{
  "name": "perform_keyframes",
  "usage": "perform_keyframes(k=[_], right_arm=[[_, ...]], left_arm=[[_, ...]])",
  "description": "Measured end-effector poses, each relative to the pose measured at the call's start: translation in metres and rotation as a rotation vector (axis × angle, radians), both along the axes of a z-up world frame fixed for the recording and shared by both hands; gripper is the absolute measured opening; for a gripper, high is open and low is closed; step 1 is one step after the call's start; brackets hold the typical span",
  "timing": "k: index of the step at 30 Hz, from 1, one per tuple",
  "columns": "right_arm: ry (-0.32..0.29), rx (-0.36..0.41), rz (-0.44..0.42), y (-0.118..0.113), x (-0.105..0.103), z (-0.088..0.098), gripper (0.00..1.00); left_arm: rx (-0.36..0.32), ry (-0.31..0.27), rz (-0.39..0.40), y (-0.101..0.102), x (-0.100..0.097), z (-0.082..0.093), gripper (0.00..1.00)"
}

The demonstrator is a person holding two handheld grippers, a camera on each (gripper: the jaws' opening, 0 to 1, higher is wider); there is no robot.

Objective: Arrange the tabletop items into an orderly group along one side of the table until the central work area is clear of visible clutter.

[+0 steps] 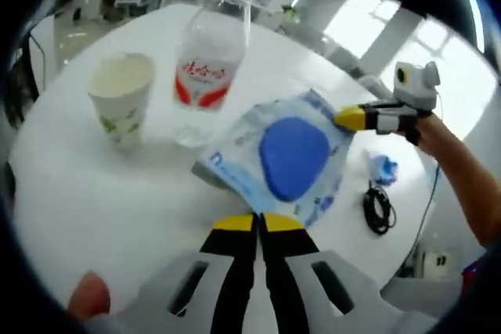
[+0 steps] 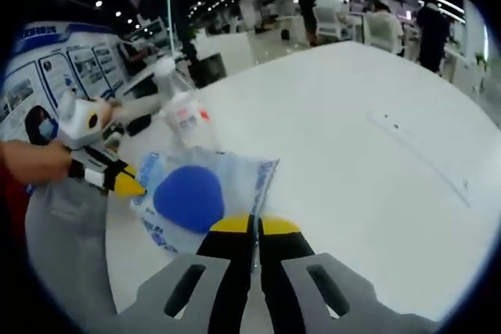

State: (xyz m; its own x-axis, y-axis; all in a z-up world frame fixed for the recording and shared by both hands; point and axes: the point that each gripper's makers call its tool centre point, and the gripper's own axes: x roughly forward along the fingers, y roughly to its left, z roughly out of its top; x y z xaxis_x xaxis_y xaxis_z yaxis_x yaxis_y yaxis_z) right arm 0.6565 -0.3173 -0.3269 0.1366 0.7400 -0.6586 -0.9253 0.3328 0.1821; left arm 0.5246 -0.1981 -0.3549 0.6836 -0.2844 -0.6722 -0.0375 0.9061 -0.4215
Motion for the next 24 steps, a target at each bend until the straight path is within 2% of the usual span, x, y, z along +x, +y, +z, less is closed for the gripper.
perform_keyframes(k=[4,10,17,24], right_arm=[[-0.007,0.006,-0.037,-0.018,-0.004,0.007,0.02],[0.002,0.001,-0.093,-0.043,-0.01,0.008,0.02],[0.013,-0.015,-0.149,-0.076,-0.017,0.005,0.02],[0.025,-0.022,-0.205,-0.095,-0.016,0.001,0.02]], left_arm=[[0.026,-0.017,-0.051,-0.006,0.008,0.011,0.0],[0.058,-0.033,-0.118,-0.016,0.024,0.023,0.0],[0.081,-0.039,-0.171,-0.029,0.044,0.025,0.0],[0.142,-0.059,-0.22,-0.044,0.067,0.028,0.0]])
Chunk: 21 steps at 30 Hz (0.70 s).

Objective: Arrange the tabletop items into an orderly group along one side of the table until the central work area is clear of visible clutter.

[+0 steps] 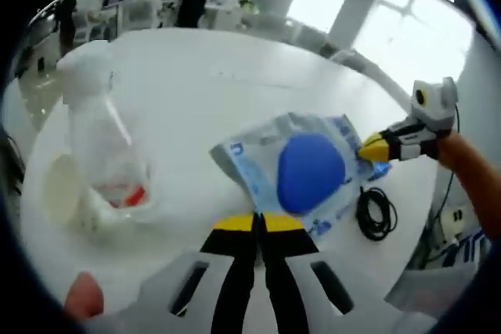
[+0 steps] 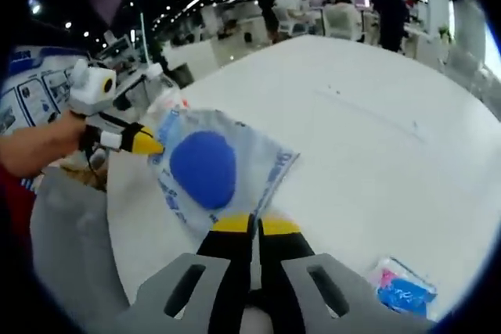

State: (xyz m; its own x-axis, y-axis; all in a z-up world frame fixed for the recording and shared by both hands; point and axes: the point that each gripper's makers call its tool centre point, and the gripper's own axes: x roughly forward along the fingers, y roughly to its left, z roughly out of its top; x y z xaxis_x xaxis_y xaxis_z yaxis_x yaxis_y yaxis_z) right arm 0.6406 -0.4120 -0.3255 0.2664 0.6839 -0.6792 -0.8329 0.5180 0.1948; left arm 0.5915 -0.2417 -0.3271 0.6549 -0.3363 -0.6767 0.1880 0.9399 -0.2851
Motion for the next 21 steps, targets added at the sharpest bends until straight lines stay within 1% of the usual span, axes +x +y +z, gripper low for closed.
perform_keyframes(k=[5,8,11,12,16,20,21], right_arm=[[-0.001,-0.008,-0.066,-0.019,0.011,-0.003,0.02],[0.0,-0.016,-0.087,-0.028,0.016,-0.009,0.02],[-0.003,-0.022,-0.11,-0.035,0.021,-0.014,0.02],[0.001,-0.019,-0.13,-0.039,0.024,-0.017,0.02],[0.011,-0.022,-0.163,-0.046,0.03,-0.025,0.02],[0.054,-0.046,-0.19,-0.052,0.031,-0.04,0.02],[0.076,-0.052,-0.201,-0.054,0.03,-0.044,0.02]], left_arm=[[0.022,-0.02,-0.024,-0.018,0.01,-0.001,0.0],[0.032,-0.021,-0.034,-0.028,0.015,-0.007,0.0],[0.025,-0.031,-0.031,-0.033,0.021,-0.011,0.0],[0.016,-0.035,-0.028,-0.036,0.025,-0.012,0.0],[0.01,-0.023,-0.035,-0.044,0.032,-0.019,0.0],[0.004,-0.009,-0.036,-0.049,0.036,-0.026,0.0],[0.004,-0.003,-0.038,-0.05,0.036,-0.028,0.0]])
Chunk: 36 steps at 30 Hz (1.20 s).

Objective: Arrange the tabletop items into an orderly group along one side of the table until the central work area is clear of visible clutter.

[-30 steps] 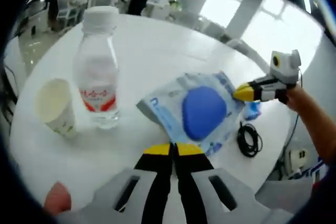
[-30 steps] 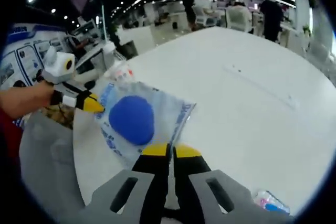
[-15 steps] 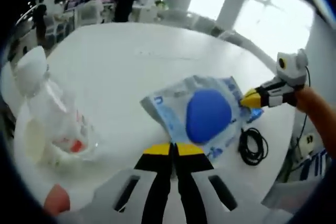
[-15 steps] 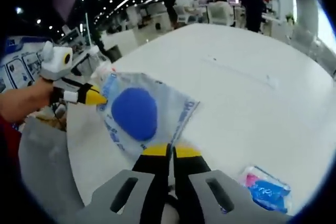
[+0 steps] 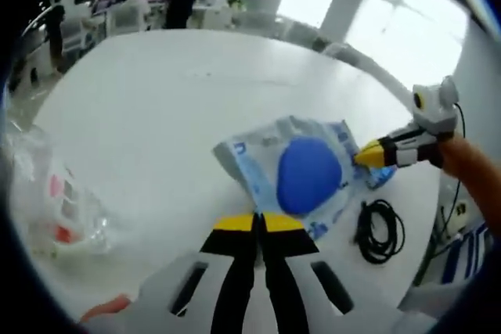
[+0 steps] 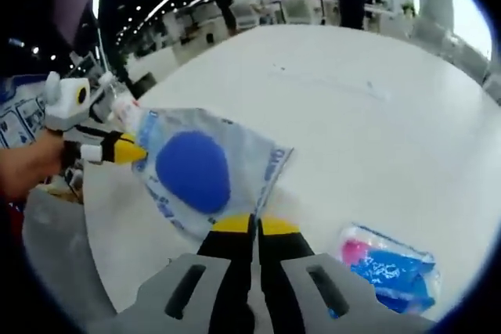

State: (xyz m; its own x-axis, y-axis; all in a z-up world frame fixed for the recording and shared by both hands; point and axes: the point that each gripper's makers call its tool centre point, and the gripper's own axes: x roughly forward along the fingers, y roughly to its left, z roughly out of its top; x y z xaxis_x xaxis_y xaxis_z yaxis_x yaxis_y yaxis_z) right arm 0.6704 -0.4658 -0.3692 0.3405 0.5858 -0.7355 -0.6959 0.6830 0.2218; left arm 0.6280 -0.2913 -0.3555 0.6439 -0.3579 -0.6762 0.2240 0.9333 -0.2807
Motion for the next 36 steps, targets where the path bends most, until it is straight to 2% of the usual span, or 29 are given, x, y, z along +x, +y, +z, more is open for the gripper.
perform_keyframes(k=[6,9,13,19,20,23,25,36], right_arm=[[0.041,-0.019,-0.014,-0.004,-0.002,-0.013,0.02],[0.093,-0.028,-0.036,-0.008,-0.006,-0.021,0.02],[0.113,-0.047,-0.037,-0.01,-0.009,-0.026,0.03],[0.142,-0.034,-0.052,-0.012,-0.012,-0.027,0.03],[0.169,-0.029,-0.064,-0.012,-0.015,-0.028,0.03],[0.164,-0.026,-0.062,-0.013,-0.016,-0.027,0.03],[0.187,-0.025,-0.073,-0.013,-0.021,-0.028,0.03],[0.195,-0.02,-0.077,-0.015,-0.021,-0.029,0.03]], left_arm=[[-0.005,0.044,-0.002,-0.002,0.003,-0.014,0.0],[-0.006,0.06,-0.003,-0.001,0.004,-0.018,0.0],[-0.007,0.072,-0.011,-0.004,0.004,-0.02,0.0],[0.006,0.086,-0.022,-0.003,0.003,-0.027,0.0],[0.015,0.085,-0.024,-0.003,0.003,-0.028,0.0],[0.039,0.077,-0.037,-0.004,0.004,-0.031,0.0],[0.048,0.07,-0.044,-0.004,0.006,-0.032,0.0],[0.024,0.098,-0.03,-0.004,0.0,-0.033,0.0]])
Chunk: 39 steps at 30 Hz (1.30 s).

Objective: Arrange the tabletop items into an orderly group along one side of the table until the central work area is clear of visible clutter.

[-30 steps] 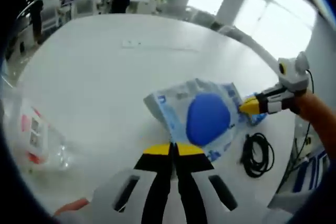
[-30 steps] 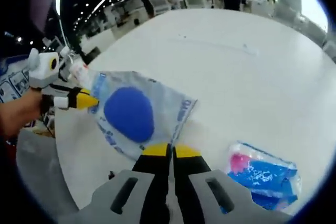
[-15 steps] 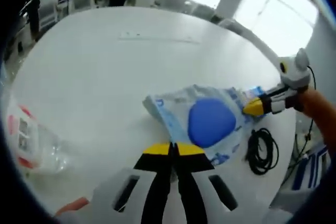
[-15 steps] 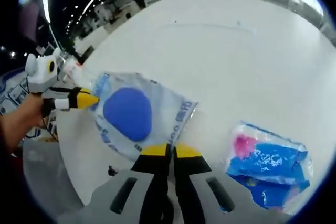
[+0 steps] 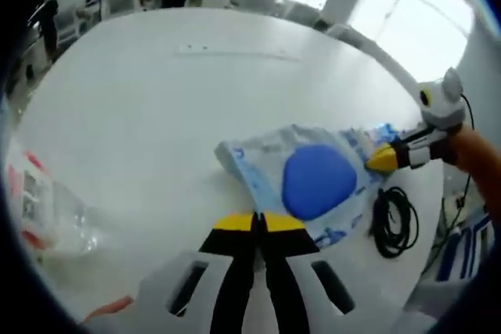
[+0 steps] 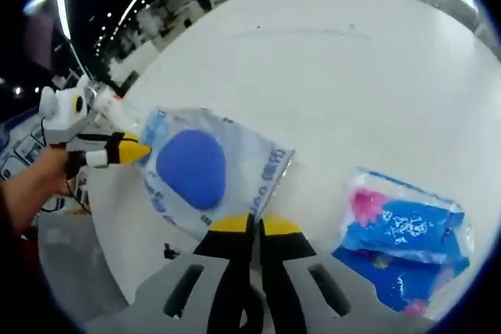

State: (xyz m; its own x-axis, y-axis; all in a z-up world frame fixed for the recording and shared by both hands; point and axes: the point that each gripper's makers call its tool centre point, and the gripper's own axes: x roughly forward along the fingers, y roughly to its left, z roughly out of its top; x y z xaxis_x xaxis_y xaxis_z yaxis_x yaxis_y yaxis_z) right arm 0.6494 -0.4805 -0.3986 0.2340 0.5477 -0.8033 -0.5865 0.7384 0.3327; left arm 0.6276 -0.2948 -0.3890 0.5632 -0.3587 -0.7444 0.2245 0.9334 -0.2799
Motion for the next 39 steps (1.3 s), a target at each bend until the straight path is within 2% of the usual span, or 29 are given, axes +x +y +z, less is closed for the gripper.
perform_keyframes(k=[7,12,16,20,25,28,33,37,39], right_arm=[[-0.029,-0.013,0.011,0.001,0.004,-0.002,0.04],[-0.038,-0.013,0.009,0.0,0.006,-0.002,0.06],[-0.037,-0.009,0.011,0.004,0.003,-0.003,0.08],[-0.069,-0.017,0.02,0.006,0.006,0.0,0.11],[-0.086,-0.023,0.018,0.005,0.008,0.002,0.19],[-0.111,-0.02,0.006,0.004,0.011,0.006,0.22],[-0.162,-0.02,-0.012,0.003,0.018,0.017,0.3],[-0.218,-0.017,-0.022,0.002,0.024,0.028,0.34],[-0.24,-0.009,-0.018,0.004,0.024,0.033,0.39]], left_arm=[[0.01,0.01,0.001,0.002,-0.006,-0.008,0.03],[0.022,-0.01,-0.013,0.002,-0.006,-0.008,0.05],[0.038,-0.027,-0.018,0.003,-0.005,-0.009,0.1],[0.053,-0.056,-0.028,0.006,-0.004,-0.007,0.18],[0.053,-0.07,-0.024,0.009,-0.003,-0.004,0.28],[0.05,-0.076,-0.02,0.01,-0.004,-0.003,0.34],[0.051,-0.117,-0.022,0.012,-0.003,0.007,0.43],[0.033,-0.148,-0.034,0.009,-0.004,0.017,0.47],[0.031,-0.167,-0.052,0.006,-0.005,0.02,0.49]])
